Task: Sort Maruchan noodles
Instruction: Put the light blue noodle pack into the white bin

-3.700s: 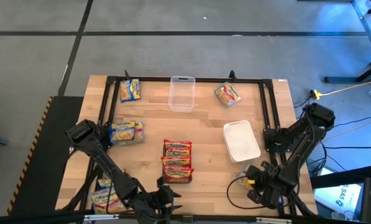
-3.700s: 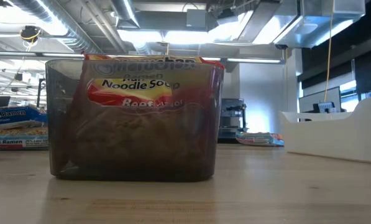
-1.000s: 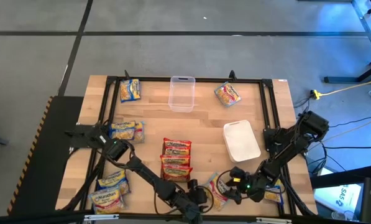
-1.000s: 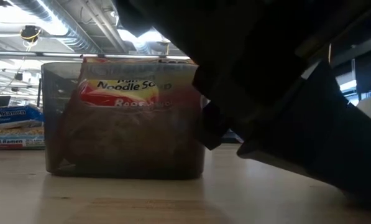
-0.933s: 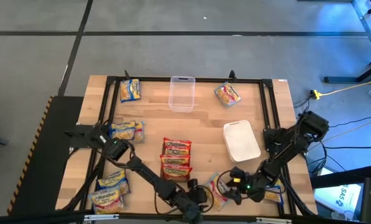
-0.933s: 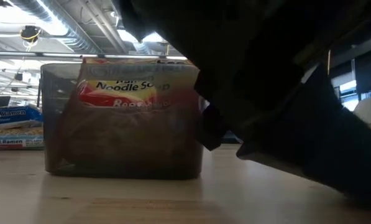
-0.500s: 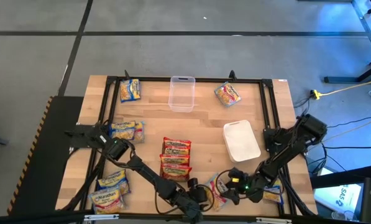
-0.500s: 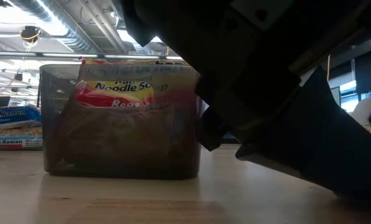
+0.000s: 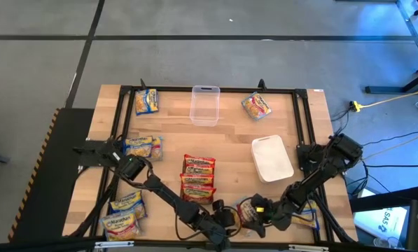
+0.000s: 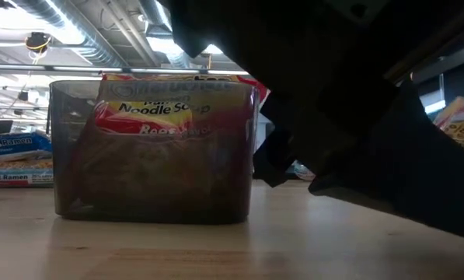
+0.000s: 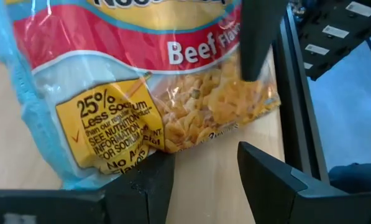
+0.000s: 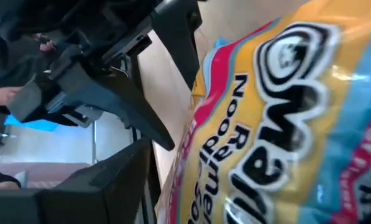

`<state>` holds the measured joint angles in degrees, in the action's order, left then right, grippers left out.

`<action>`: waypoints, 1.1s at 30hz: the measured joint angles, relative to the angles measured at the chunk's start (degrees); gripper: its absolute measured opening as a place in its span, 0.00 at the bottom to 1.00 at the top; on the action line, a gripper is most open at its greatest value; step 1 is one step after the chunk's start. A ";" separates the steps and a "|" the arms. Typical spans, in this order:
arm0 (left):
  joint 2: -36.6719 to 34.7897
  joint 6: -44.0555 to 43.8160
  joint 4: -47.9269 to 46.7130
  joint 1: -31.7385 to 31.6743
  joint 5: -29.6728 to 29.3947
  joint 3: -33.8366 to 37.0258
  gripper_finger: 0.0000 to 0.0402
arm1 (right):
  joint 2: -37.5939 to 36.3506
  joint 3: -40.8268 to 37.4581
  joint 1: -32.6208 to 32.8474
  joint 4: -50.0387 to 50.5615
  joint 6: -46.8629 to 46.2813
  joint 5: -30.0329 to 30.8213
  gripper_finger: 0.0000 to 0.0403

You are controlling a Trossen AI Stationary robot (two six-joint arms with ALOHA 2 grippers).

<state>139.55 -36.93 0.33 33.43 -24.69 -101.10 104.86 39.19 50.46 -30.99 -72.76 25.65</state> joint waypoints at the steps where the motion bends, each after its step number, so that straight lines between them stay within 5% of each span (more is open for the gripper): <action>1: 0.00 0.00 0.04 0.01 0.02 0.00 0.42 | 0.00 0.09 -0.01 -0.05 0.90 -0.02 0.67; 11: -1.07 -0.42 -0.04 1.46 1.27 0.00 0.42 | -0.67 0.29 0.09 -0.94 7.18 -4.22 0.25; 23: -9.81 1.73 -3.52 5.19 10.49 -0.22 0.42 | -17.38 0.18 0.12 13.03 18.31 -8.66 0.29; 33: -20.51 10.44 -0.37 9.32 1.81 10.52 0.42 | -41.90 0.24 -5.27 43.37 27.87 0.58 0.25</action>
<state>119.03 -26.49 -0.04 42.75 -22.89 -90.58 62.96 39.44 45.20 12.38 -44.89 26.23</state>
